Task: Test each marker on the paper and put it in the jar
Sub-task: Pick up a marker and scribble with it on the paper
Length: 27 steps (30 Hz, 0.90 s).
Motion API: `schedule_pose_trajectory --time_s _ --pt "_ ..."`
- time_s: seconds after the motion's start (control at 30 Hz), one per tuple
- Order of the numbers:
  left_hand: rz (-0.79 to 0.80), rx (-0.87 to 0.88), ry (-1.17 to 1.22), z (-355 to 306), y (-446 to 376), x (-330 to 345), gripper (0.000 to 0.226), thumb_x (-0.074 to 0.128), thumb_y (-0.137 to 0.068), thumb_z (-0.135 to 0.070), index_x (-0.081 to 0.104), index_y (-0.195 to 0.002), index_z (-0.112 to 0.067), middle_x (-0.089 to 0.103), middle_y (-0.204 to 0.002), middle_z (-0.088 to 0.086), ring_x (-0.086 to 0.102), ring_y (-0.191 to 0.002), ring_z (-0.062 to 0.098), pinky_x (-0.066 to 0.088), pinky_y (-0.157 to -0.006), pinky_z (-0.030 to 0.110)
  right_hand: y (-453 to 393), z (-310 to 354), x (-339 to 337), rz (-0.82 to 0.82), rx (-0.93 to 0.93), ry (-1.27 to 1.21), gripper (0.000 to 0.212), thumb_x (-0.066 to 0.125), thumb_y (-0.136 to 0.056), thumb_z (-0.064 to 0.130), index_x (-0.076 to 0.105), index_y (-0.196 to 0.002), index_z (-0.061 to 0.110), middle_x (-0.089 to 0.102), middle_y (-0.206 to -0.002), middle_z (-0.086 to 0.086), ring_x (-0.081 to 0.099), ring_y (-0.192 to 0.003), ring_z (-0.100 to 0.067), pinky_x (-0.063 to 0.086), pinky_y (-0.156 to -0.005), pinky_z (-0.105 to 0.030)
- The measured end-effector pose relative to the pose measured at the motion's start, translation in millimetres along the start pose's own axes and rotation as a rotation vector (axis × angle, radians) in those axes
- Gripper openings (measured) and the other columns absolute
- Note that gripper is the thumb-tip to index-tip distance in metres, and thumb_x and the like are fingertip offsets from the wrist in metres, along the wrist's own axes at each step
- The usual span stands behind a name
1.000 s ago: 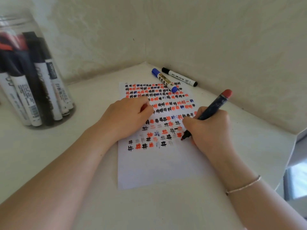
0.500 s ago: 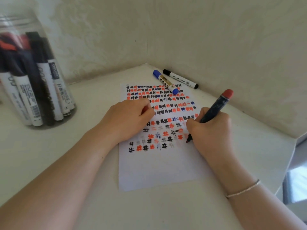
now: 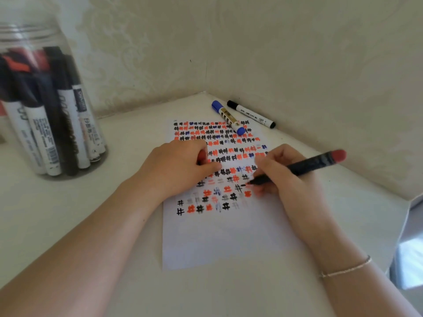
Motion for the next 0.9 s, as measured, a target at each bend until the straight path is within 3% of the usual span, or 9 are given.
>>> schedule_pose_trajectory --time_s 0.1,0.2,0.33,0.5,0.67,0.8,0.9 --pt "-0.007 0.006 -0.004 -0.9 -0.1 0.6 0.034 0.051 -0.087 -0.059 0.052 -0.081 -0.026 0.059 -0.072 -0.008 0.054 -0.064 0.008 0.034 -0.053 0.023 -3.1 -4.9 -1.8 -0.077 0.010 0.120 0.033 0.065 -0.080 0.004 0.046 -0.054 0.009 0.048 -0.044 -0.006 0.046 -0.038 -0.018 0.038 -0.039 -0.022" --pt "-0.008 0.010 -0.007 -1.2 -0.3 0.6 0.034 0.051 -0.088 -0.059 0.053 -0.082 -0.026 0.059 -0.072 -0.008 0.053 -0.063 0.008 0.034 -0.053 0.023 -4.6 -8.2 -1.2 -0.146 0.003 0.193 0.029 0.061 -0.075 0.000 0.042 -0.054 0.008 0.031 -0.048 -0.007 0.028 -0.046 -0.019 0.025 -0.042 -0.020" --pt "-0.012 0.022 -0.005 -0.7 -0.1 0.9 0.033 0.051 -0.088 -0.059 0.052 -0.080 -0.026 0.058 -0.071 -0.009 0.053 -0.063 0.008 0.036 -0.054 0.023 -4.0 -9.3 -1.4 -0.136 0.010 0.242 0.018 0.059 -0.073 0.000 0.047 -0.060 0.003 0.036 -0.055 -0.013 0.031 -0.051 -0.022 0.026 -0.044 -0.024" --pt "-0.011 0.026 -0.003 -1.0 0.1 0.9 0.034 0.051 -0.088 -0.059 0.051 -0.079 -0.026 0.058 -0.071 -0.009 0.054 -0.064 0.009 0.037 -0.054 0.024 -3.5 -7.5 0.0 -0.109 0.023 0.264 0.021 0.061 -0.074 0.002 0.046 -0.060 0.005 0.039 -0.051 -0.011 0.033 -0.039 -0.019 0.029 -0.037 -0.020" --pt "-0.014 0.018 0.014 -0.6 0.2 0.6 0.033 0.051 -0.087 -0.058 0.052 -0.081 -0.026 0.059 -0.073 -0.009 0.055 -0.066 0.009 0.040 -0.056 0.025 -3.3 -9.6 0.6 -0.151 -0.069 0.293 0.023 0.056 -0.074 -0.003 0.038 -0.062 -0.011 0.036 -0.053 -0.012 0.030 -0.047 -0.017 0.026 -0.040 -0.024" --pt "-0.018 0.021 0.005 0.3 0.4 1.4 0.033 0.050 -0.087 -0.059 0.051 -0.081 -0.027 0.059 -0.074 -0.009 0.055 -0.066 0.009 0.040 -0.056 0.024 -3.3 -7.7 -0.6 -0.146 -0.031 0.271 0.023 0.057 -0.074 -0.003 0.043 -0.056 0.001 0.040 -0.053 -0.013 0.031 -0.043 -0.015 0.026 -0.036 -0.018" --pt "-0.017 0.026 0.004 0.3 0.1 1.5 0.033 0.050 -0.087 -0.060 0.051 -0.080 -0.027 0.059 -0.072 -0.009 0.055 -0.064 0.008 0.038 -0.055 0.024 -2.4 -6.9 -0.3 -0.103 0.015 0.251 0.021 0.059 -0.074 -0.002 0.044 -0.060 -0.006 0.043 -0.056 -0.014 0.032 -0.044 -0.018 0.026 -0.036 -0.017"
Point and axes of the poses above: each hand's wrist, its own y-axis away from the middle knuckle, its own x-axis out of the palm, z = x × y, the point moved 2 cm from there along -y, towards the middle knuckle
